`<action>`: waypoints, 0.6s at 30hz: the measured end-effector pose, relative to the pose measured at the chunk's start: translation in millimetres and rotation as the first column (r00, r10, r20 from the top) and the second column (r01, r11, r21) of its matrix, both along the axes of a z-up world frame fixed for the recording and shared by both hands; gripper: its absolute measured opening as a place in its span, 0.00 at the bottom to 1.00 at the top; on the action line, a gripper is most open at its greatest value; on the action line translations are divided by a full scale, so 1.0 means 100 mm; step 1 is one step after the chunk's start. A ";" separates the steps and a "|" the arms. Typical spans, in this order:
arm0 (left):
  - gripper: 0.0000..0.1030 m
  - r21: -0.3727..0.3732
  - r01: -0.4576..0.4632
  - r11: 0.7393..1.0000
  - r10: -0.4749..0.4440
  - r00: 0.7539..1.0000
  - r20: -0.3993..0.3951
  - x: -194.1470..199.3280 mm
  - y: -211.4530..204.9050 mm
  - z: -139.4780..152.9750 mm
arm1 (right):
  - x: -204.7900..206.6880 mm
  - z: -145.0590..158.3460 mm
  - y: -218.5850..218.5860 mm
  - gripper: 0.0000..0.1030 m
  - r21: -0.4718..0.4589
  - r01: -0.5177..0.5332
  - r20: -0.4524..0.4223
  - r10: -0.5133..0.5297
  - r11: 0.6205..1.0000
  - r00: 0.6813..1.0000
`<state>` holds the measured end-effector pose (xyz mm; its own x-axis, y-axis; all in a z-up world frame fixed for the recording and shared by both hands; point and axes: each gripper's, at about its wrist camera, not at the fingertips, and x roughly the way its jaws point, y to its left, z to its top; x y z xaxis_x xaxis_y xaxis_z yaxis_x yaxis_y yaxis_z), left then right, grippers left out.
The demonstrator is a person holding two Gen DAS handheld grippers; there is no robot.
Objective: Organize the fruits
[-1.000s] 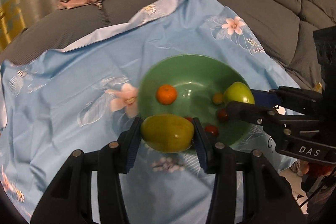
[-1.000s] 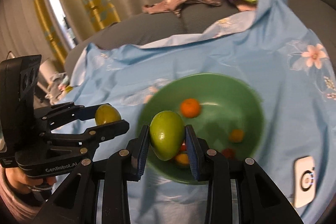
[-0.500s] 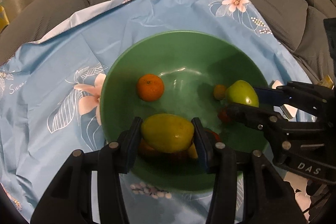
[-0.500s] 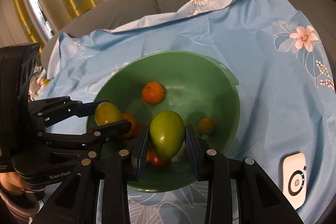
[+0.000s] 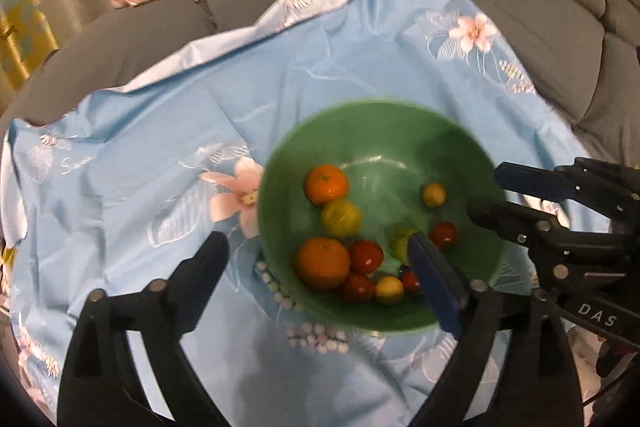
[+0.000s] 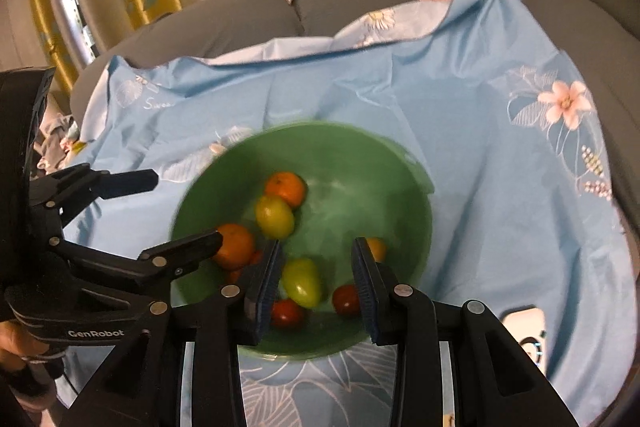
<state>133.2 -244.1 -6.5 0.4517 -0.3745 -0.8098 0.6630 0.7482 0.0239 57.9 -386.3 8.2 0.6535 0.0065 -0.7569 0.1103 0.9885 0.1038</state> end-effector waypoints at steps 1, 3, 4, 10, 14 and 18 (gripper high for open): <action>1.00 -0.003 -0.018 1.000 0.018 1.000 -0.003 -0.02 0.05 0.10 | -0.01 0.05 0.00 0.36 0.000 -0.001 0.001 0.001 1.000 1.000; 0.99 -0.007 -0.053 0.999 0.053 0.999 0.002 -0.06 0.11 0.25 | -0.05 0.20 0.01 0.44 0.001 0.015 -0.005 -0.015 1.000 1.000; 0.99 0.001 -0.081 0.997 0.081 0.997 0.011 -0.08 0.13 0.32 | -0.07 0.27 0.01 0.45 0.008 0.020 -0.005 -0.020 1.000 1.000; 0.99 -0.031 -0.125 0.992 0.123 0.991 -0.051 -0.09 0.22 0.63 | -0.14 0.55 0.06 0.50 0.069 -0.015 -0.023 0.016 0.997 1.000; 0.99 -0.045 -0.140 0.989 0.136 0.988 -0.066 -0.06 0.20 0.73 | -0.11 0.65 0.11 0.50 0.028 -0.039 -0.063 0.040 0.999 0.997; 0.99 -0.045 -0.140 0.989 0.137 0.989 -0.055 -0.05 0.16 0.85 | -0.09 0.73 0.10 0.50 0.018 -0.057 -0.076 0.058 0.998 0.995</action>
